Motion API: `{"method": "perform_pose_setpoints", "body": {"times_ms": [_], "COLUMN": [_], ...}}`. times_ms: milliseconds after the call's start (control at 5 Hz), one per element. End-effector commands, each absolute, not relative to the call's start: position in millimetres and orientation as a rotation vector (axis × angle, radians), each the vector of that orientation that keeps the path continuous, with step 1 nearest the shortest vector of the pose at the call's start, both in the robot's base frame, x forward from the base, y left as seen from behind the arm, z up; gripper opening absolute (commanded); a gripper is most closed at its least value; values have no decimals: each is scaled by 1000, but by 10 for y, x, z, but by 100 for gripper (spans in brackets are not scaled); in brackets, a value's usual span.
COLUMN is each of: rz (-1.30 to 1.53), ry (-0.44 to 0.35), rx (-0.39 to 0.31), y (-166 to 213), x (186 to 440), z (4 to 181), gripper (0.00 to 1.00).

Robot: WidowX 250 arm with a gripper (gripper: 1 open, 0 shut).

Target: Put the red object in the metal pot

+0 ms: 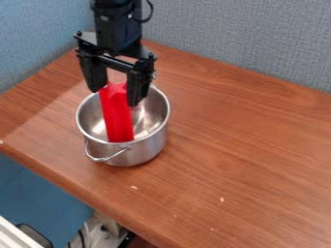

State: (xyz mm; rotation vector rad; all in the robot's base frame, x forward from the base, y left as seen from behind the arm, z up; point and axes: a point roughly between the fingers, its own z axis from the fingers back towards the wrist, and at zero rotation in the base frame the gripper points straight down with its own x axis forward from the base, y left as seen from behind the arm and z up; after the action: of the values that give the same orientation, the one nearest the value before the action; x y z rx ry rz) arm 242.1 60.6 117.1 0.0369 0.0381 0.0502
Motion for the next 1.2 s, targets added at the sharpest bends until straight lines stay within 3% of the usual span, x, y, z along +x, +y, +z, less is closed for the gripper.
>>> {"method": "perform_pose_setpoints", "body": {"times_ms": [0, 200, 400, 1000], "rz": [89, 84, 74, -8], "ry": [-24, -10, -5, -4], "rx": [52, 51, 53, 60], "y": [642, 671, 693, 802], "x": [2506, 2471, 2429, 2440], "z": [1258, 1175, 1123, 1252], "gripper": [0, 100, 100, 100]}}
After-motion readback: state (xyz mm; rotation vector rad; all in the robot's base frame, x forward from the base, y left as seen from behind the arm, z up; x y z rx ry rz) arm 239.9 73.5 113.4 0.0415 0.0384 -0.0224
